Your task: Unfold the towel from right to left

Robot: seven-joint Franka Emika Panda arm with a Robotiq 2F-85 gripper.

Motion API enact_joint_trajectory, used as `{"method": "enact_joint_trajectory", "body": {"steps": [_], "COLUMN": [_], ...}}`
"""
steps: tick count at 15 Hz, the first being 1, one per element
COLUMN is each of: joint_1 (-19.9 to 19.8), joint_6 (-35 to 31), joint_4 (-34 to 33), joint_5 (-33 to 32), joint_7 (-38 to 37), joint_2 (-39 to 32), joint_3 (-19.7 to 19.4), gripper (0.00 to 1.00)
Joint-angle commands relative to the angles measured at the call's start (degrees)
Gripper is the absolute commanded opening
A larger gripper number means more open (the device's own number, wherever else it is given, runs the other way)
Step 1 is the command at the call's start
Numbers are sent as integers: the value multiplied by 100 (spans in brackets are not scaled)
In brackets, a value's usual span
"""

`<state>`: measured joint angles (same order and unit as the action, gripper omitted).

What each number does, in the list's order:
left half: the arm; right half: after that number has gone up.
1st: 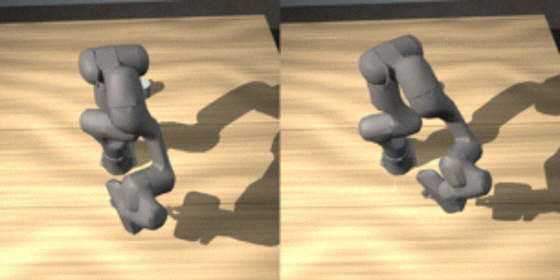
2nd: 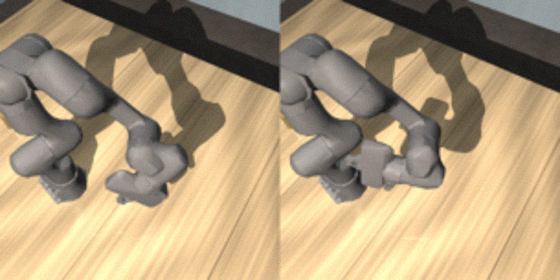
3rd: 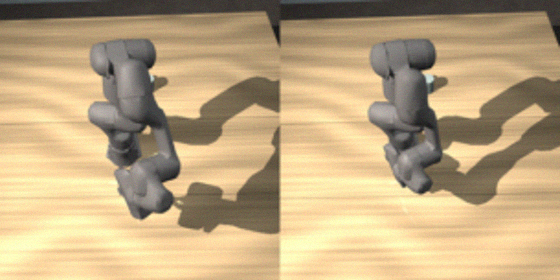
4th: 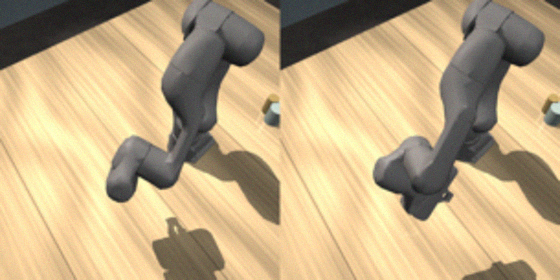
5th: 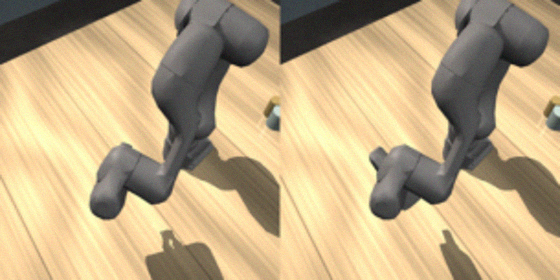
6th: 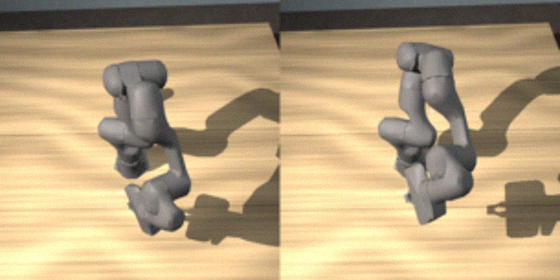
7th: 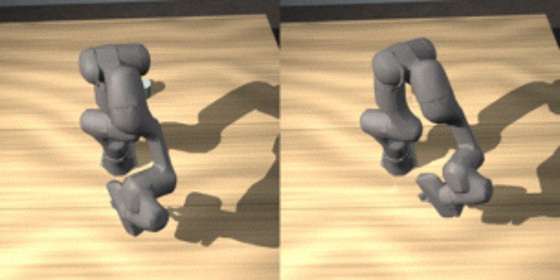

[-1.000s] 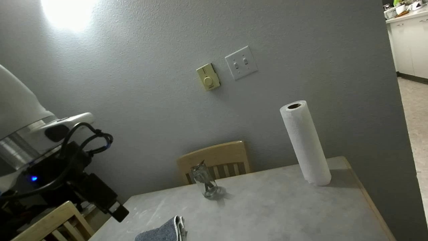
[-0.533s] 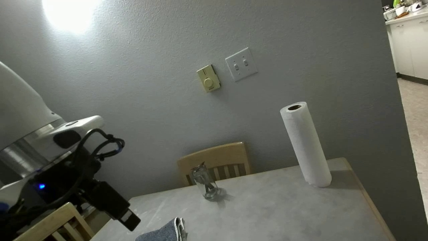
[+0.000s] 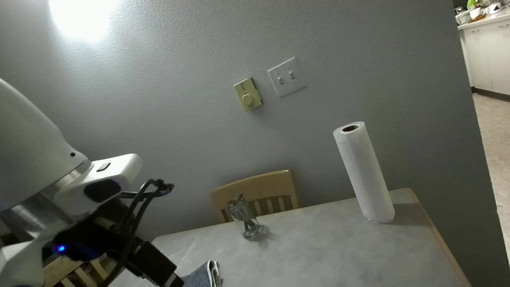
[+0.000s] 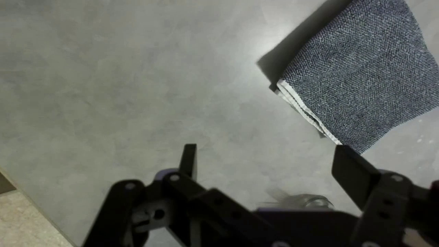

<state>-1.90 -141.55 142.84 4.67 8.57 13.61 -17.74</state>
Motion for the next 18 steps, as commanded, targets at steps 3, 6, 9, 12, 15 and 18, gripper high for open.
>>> {"method": "enact_joint_trajectory", "body": {"steps": [3,6,9,12,15,18], "joint_1": [-38,-71,-389,-736,-1097,-1333], "joint_6": [414,1059,2032,3404,4360,4121], "joint_4": [-284,-569,-997,-1658,-2228,-1974], "joint_5": [1430,2392,2696,2863,2718,2656], "joint_7": [2000,3249,4043,4804,5425,5242], "joint_2": [-42,-169,-512,-1217,-1992,-1725], "joint_3": [-426,-903,-1203,-1435,-1237,-960], "gripper": [100,100,100,100,100,100]}}
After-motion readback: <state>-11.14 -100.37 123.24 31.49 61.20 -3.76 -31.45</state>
